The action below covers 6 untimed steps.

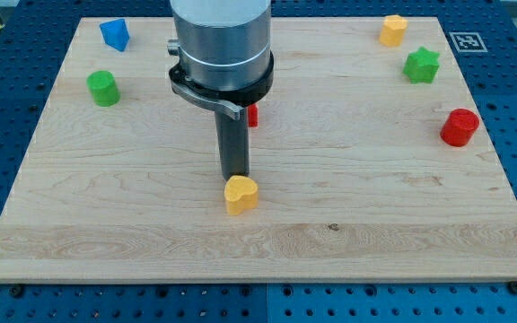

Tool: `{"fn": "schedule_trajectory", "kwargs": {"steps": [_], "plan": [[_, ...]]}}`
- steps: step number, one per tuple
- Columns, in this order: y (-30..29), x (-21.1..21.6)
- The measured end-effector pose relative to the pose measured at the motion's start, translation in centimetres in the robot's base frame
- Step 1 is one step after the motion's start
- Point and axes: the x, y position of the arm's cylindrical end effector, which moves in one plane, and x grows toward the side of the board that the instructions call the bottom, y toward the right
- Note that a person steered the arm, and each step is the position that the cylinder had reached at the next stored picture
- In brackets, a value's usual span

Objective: Move the yellow heart to the bottom right corner

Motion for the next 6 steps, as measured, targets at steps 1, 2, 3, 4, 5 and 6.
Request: {"fn": "schedule_trajectory", "kwargs": {"steps": [1,2,3,4,5,6], "plan": [[-2.8,-1.5],[-3.0,0.0],[-1.3,3.0],[3.0,4.4],[9.4,4.6],[9.8,4.6]]}}
